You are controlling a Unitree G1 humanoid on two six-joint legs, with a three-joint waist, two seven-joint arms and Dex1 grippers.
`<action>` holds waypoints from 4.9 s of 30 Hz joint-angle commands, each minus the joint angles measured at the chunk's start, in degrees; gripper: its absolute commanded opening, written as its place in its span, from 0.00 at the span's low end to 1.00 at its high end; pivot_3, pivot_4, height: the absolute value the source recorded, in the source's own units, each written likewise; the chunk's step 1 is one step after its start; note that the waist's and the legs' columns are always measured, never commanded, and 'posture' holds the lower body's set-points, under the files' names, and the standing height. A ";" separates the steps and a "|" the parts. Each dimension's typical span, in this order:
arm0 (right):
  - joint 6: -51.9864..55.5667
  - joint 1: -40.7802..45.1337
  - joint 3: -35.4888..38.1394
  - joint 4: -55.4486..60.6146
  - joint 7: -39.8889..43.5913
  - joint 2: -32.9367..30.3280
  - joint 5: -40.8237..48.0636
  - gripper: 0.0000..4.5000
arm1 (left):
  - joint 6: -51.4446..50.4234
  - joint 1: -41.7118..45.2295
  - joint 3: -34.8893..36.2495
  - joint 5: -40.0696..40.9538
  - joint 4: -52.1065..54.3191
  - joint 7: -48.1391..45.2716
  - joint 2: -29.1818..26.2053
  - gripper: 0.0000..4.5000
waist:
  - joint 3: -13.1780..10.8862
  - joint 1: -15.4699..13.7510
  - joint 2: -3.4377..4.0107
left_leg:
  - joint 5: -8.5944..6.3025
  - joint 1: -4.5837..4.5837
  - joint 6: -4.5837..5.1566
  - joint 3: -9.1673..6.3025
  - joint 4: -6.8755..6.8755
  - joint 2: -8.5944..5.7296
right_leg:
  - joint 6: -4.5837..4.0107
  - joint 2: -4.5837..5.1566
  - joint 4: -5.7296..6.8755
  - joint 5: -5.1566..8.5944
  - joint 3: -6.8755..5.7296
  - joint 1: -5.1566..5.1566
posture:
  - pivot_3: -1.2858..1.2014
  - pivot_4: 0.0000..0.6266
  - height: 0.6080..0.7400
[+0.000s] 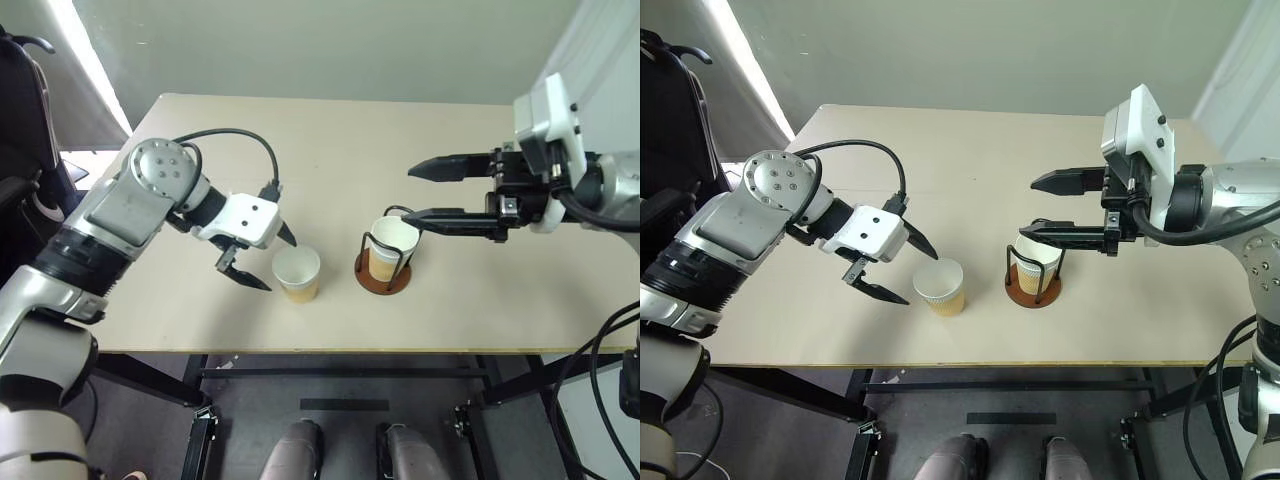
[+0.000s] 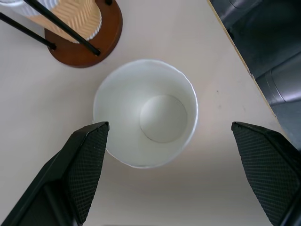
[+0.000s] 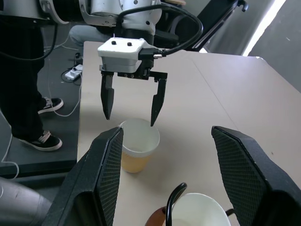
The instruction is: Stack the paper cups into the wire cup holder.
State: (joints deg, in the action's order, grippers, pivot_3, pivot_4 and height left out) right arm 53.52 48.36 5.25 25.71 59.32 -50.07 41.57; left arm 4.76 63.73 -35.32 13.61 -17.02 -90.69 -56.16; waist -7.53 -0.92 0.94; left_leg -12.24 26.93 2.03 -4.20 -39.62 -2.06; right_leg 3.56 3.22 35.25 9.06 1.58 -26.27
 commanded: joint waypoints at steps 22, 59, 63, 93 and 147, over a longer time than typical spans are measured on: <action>-3.34 -1.85 0.72 2.08 -2.58 -1.02 1.20 0.66 | 10.54 -1.90 3.02 -9.42 -4.81 -1.80 6.60 1.00 | 0.00 -0.04 0.00 | 0.00 0.01 0.01 0.00 -0.07 0.00 | 0.05 0.00 0.04 -0.03 0.00 0.01 | 0.52 0.24 1.00; -13.72 -5.58 -5.14 -7.54 4.32 -8.17 -9.64 0.67 | 10.18 9.95 5.73 -7.40 -22.22 -1.81 10.38 0.00 | 0.00 -0.46 -0.01 | -0.04 0.04 0.09 0.00 -0.20 0.00 | 0.21 0.02 0.07 -0.12 0.00 0.04 | 0.52 0.24 1.00; -16.88 -4.94 -7.67 -10.64 6.27 -8.10 -13.29 0.67 | 11.90 16.82 9.38 -9.81 -31.33 -0.04 14.97 0.00 | 0.00 -0.46 -0.01 | -0.08 0.10 0.14 0.01 -0.23 0.00 | 0.35 0.02 0.05 -0.21 0.00 0.02 | 0.52 0.24 1.00; -17.97 -8.99 -2.87 -12.91 9.66 -15.84 -15.27 0.67 | 2.90 24.10 4.24 2.76 -30.61 -1.81 26.83 0.00 | 0.00 -0.84 -0.01 | -0.19 0.22 0.33 0.16 -0.43 -0.11 | 0.96 0.08 -0.21 -0.54 0.08 0.10 | 0.52 0.24 1.00; -9.27 2.01 7.57 -11.18 8.87 -23.90 -5.64 0.67 | 13.32 30.87 -10.72 5.56 -41.94 -1.81 34.98 0.00 | -0.01 -1.33 0.00 | -0.20 0.25 0.46 0.25 -0.49 -0.15 | 1.26 0.18 -0.24 -0.50 0.12 0.17 | 0.52 0.24 1.00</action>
State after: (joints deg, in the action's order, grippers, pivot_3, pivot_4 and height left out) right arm 45.03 50.06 10.08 14.03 68.59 -72.70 35.76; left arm 17.55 92.48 -45.90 18.39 -60.00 -90.82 -21.20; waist -7.53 -2.25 0.93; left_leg -12.45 27.17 2.49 -3.93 -40.11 -2.22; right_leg 4.82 3.39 35.00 8.55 1.69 -26.10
